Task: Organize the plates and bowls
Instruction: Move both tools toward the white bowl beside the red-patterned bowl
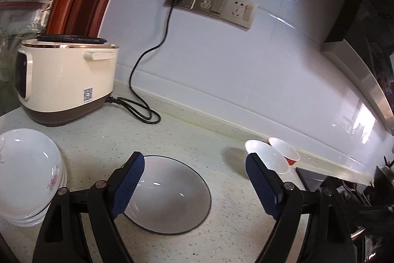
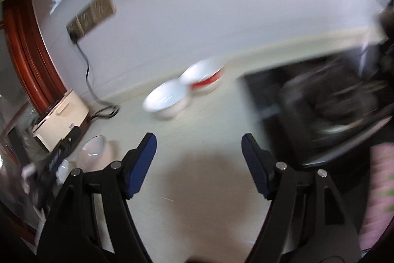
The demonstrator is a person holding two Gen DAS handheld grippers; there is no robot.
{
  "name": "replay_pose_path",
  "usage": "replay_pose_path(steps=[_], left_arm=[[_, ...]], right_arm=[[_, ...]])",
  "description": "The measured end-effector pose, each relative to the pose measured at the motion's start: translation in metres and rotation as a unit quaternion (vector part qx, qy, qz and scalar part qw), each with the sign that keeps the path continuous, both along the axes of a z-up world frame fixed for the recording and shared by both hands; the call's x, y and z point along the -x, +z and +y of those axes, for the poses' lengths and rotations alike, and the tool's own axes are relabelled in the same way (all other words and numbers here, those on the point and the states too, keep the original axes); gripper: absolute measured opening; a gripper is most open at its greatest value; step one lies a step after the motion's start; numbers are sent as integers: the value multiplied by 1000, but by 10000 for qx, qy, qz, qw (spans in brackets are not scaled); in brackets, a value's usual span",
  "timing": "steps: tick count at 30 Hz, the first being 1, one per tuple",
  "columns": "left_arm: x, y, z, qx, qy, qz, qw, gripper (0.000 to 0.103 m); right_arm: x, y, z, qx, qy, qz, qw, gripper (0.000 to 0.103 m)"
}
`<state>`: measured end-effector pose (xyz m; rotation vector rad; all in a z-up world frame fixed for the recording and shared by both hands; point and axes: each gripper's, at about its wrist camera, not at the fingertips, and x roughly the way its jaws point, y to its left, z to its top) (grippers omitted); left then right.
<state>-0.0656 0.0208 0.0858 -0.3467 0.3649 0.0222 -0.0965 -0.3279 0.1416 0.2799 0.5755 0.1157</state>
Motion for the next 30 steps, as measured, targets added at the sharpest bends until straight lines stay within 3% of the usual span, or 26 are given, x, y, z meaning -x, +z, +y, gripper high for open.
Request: replay_pose_path(steps=[4, 8, 13, 23, 27, 30], left_arm=[[4, 0, 1, 188, -173, -10, 9997, 85], [4, 0, 3, 334, -237, 16, 9992, 85], [0, -5, 12, 535, -135, 146, 9984, 85], [-6, -13, 29, 904, 78, 338, 9953, 85], [-7, -14, 28, 878, 87, 369, 9954, 85], [-5, -13, 27, 835, 92, 321, 9960, 85]], right_arm=[[67, 6, -97, 176, -406, -824, 9956, 89], [77, -9, -167, -35, -463, -620, 9970, 89], [61, -22, -167, 406, -198, -271, 9986, 89], [48, -44, -158, 792, 98, 66, 9968, 89], [49, -40, -157, 847, 138, 120, 9962, 88], [59, -14, -163, 562, 83, -219, 9981, 88]])
